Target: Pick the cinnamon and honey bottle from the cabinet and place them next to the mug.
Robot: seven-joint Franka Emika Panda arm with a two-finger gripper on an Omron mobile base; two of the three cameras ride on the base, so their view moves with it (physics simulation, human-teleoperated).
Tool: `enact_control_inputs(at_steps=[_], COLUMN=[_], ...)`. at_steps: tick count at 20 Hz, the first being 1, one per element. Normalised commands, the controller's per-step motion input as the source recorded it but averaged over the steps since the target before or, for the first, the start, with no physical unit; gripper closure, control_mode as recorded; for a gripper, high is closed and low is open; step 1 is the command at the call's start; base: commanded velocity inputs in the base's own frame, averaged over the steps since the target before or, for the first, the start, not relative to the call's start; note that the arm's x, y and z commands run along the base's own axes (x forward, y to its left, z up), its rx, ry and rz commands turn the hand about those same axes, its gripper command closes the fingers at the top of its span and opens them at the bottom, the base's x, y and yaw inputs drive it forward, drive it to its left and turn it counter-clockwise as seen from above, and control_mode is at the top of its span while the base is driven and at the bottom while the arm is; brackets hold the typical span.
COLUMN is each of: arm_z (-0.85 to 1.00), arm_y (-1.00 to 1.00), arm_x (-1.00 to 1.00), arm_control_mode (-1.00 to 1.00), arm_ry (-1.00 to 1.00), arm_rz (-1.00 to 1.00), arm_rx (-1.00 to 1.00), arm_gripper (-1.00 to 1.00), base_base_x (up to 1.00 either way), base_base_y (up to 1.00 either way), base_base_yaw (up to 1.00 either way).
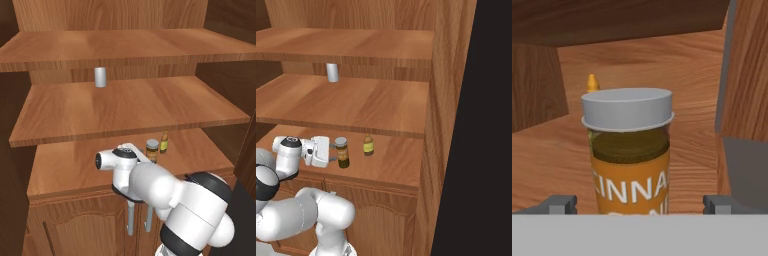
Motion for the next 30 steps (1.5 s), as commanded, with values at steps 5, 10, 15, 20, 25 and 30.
enact_control_inputs(at_steps=[5,10,15,20,25,30], arm_z=[0.0,0.0,0.0,0.0,0.0,0.0], arm_y=[0.0,0.0,0.0,-0.01,-0.03,-0.08], arm_x=[0.05,0.04,0.03,0.01,0.04,0.02], arm_control_mode=[-1.0,-1.0,-1.0,-1.0,-1.0,-1.0], arm_ry=[0.0,0.0,0.01,0.0,0.0,0.0], arm_rz=[0.0,0.0,0.0,0.0,0.0,0.0], arm_rx=[0.0,0.0,0.0,0.0,0.0,0.0], arm_gripper=[-1.0,-1.0,-1.0,-1.0,-1.0,-1.0], base_base_x=[0.0,0.0,0.0,0.0,0.0,0.0], base_base_y=[0.0,0.0,0.0,0.0,0.0,0.0], base_base_yaw=[0.0,0.0,0.0,0.0,0.0,0.0])
